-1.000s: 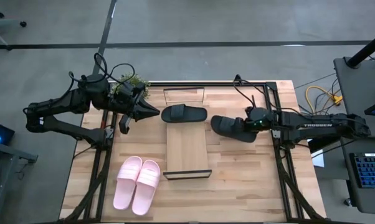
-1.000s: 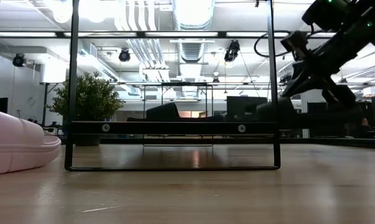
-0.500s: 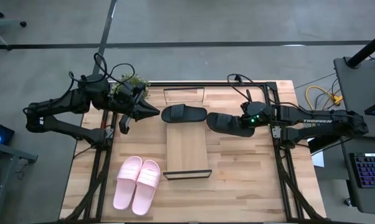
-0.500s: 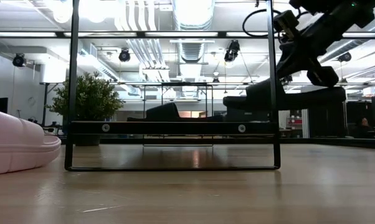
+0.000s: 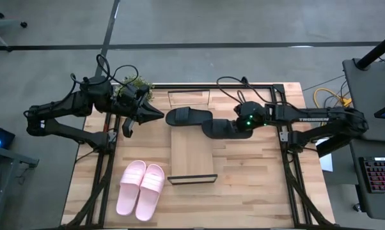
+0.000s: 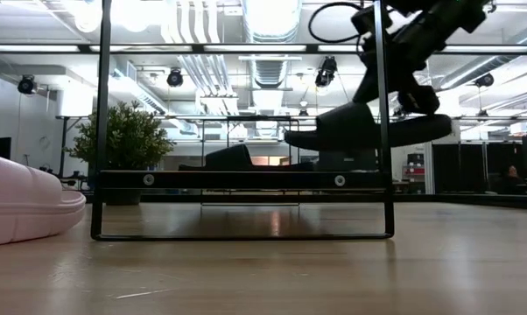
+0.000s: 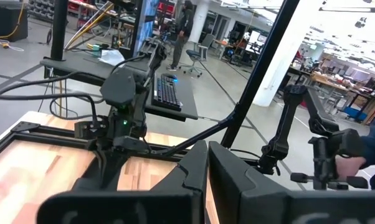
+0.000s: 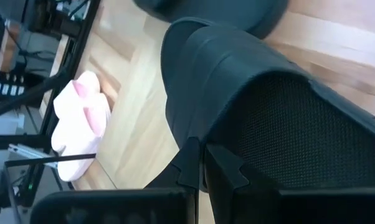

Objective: Pick and place slides into the shelf
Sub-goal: Put the black slide on the shelf

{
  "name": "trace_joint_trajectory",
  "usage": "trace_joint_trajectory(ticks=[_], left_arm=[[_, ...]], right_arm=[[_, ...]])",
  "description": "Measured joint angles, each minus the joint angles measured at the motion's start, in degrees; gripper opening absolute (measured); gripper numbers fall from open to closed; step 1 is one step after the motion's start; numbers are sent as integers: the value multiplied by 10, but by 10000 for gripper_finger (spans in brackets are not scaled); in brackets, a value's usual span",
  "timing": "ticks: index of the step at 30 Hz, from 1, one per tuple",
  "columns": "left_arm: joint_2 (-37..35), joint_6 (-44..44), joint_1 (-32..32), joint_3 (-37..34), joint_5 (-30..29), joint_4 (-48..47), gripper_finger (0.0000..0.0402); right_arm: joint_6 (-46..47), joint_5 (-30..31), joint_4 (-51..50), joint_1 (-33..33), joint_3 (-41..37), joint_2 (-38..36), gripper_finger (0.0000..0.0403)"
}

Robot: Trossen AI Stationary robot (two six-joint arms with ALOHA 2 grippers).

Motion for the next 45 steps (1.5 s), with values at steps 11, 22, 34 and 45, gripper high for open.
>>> trace_joint_trajectory(ticks=[11, 22, 34, 45], left_arm=[[0, 0, 0, 0, 0, 0, 0], [0, 0, 0, 0, 0, 2, 0], [0, 0, 0, 0, 0, 13, 0], [0, 1, 0, 0, 0, 13, 0]], right_arm=[[-43, -10, 13, 23, 85, 119, 8], [-72, -42, 58, 25, 192, 253, 8], [-97, -66, 63, 25, 278, 344, 8], [-88, -65, 96, 24, 281, 374, 8]])
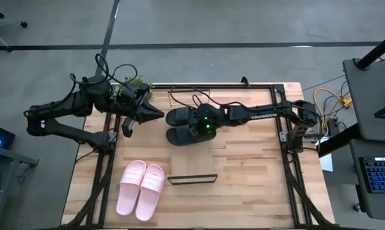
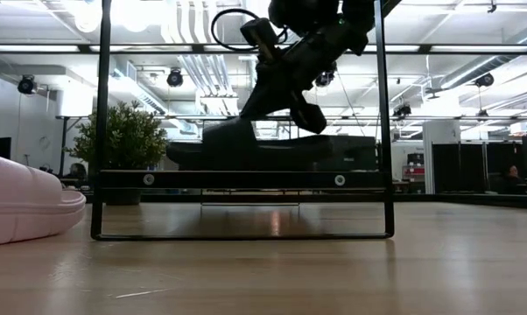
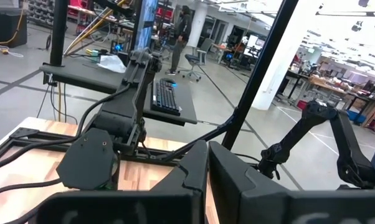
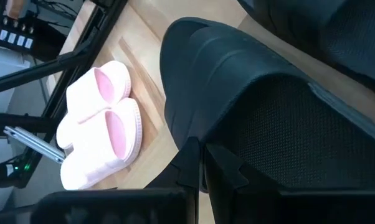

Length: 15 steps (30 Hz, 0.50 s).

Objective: Pick and place slides into the shelf
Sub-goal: Put the black slide on the shelf

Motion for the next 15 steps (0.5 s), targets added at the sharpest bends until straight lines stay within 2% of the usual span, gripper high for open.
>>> trace_joint_trajectory(ticks=[15], left_arm=[[0, 0, 0, 0, 1, 0, 0]], right_arm=[[12, 4, 21, 0, -1, 4, 8]])
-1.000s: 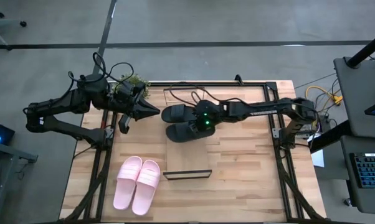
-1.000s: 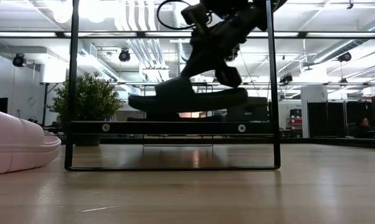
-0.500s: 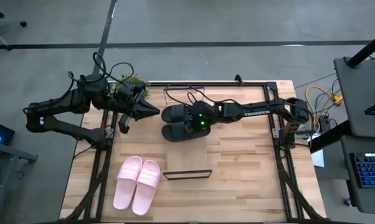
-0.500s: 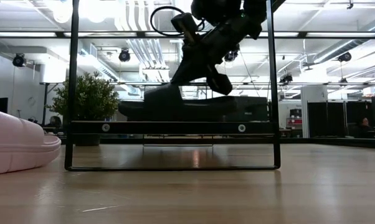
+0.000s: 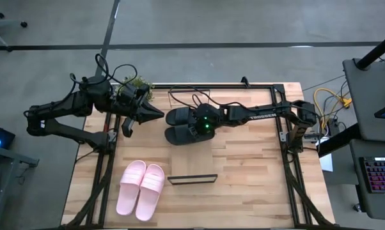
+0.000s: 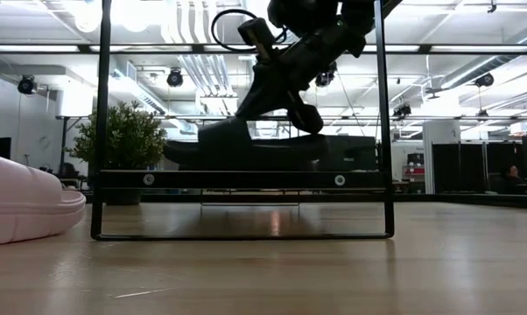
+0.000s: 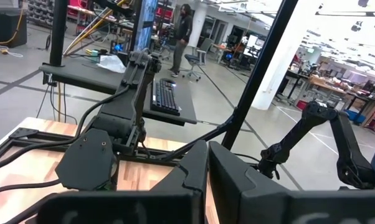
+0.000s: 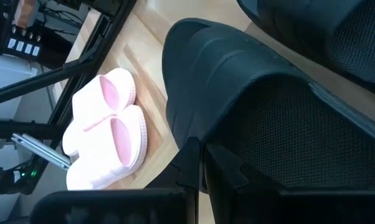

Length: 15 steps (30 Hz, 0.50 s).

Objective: Pick and place slides into the shelf
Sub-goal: Put the black slide on the shelf

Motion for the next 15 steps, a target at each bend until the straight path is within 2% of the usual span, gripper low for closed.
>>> trace_joint_trajectory(ticks=[15], left_arm=[[0, 0, 0, 0, 12, 0, 0]], right_arm=[[10, 13, 24, -9, -35, 3, 8]])
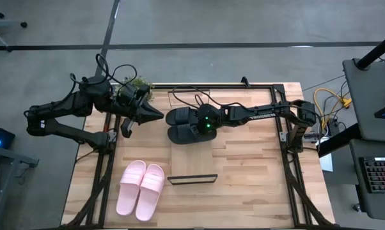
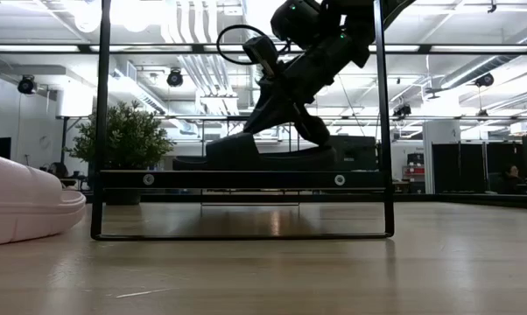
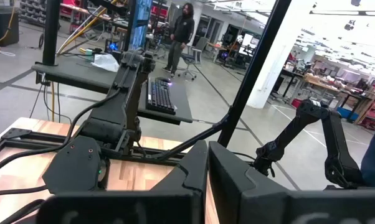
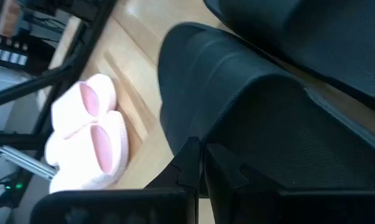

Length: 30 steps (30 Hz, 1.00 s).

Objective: Pick and place slides into the shelf
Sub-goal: Put the black slide on the shelf

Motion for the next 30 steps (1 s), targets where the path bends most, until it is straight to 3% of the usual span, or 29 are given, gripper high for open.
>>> trace_joint_trajectory(ticks=[11, 30], left_arm=[[0, -1, -1, 0, 3, 0, 0], [0, -1, -6, 0, 4, 0, 0]], right_arm=[[15, -17, 47, -11, 6, 38, 8], [1, -44, 45, -60, 34, 39, 8]])
